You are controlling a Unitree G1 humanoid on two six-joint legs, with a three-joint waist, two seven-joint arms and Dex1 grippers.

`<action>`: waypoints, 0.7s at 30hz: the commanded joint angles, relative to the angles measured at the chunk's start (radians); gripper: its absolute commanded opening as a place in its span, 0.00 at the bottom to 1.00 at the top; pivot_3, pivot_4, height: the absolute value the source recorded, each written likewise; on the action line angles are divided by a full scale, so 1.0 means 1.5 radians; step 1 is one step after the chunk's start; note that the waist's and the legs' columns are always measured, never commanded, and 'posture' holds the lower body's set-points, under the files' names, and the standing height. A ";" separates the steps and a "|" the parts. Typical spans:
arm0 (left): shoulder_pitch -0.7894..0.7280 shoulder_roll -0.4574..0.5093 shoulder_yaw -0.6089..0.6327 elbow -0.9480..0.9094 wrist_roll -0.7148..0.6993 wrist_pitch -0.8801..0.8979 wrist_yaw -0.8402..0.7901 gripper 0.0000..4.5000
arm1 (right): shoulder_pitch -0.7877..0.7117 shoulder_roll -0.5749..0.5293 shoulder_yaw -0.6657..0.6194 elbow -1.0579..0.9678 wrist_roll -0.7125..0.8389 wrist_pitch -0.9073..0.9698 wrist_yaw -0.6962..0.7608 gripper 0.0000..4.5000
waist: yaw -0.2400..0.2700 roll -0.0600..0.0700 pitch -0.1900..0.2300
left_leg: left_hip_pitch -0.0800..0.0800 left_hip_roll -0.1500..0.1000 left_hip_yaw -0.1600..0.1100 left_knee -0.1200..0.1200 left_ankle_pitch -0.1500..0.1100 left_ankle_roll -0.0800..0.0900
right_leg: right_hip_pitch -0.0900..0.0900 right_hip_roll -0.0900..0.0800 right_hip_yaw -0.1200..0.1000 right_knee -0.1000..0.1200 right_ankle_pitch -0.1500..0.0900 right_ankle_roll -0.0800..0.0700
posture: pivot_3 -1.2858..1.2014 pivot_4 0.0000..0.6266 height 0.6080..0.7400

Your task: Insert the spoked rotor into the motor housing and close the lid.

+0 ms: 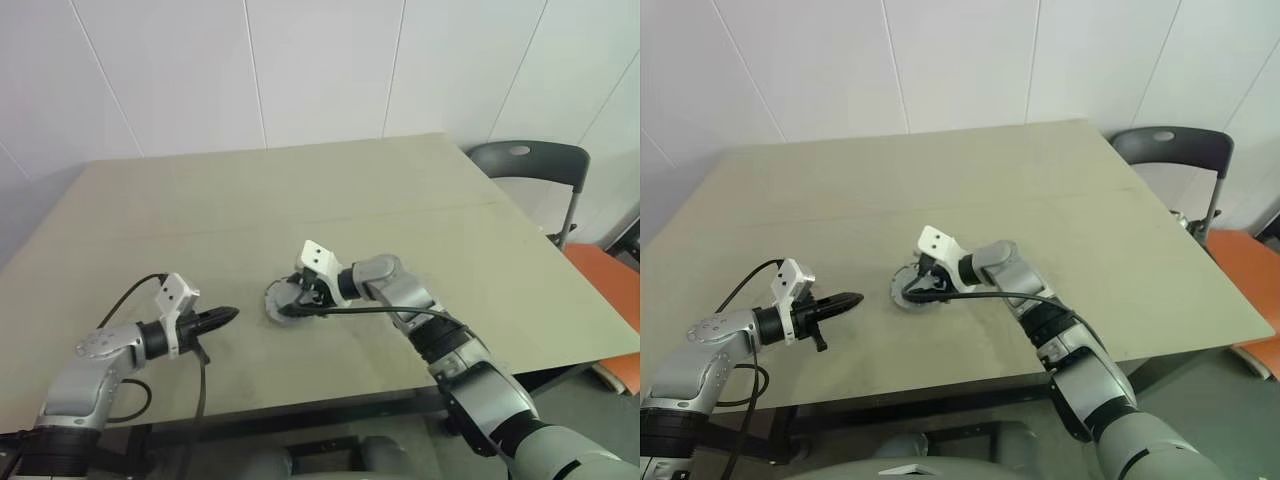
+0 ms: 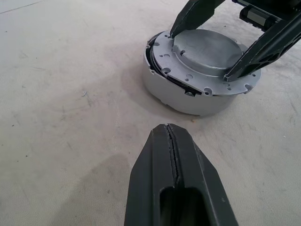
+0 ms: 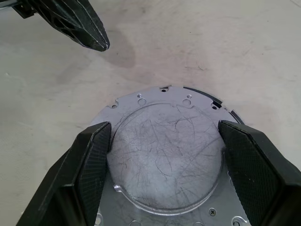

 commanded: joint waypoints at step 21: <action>-0.004 -0.002 0.004 0.009 0.004 -0.027 -0.007 0.00 | 0.004 0.002 0.019 -0.003 -0.016 0.006 -0.004 0.73 | 0.001 0.000 0.000 | 0.000 0.000 0.000 0.000 0.000 0.000 | 0.000 0.000 0.000 0.000 0.000 0.000 | 0.52 0.00 1.00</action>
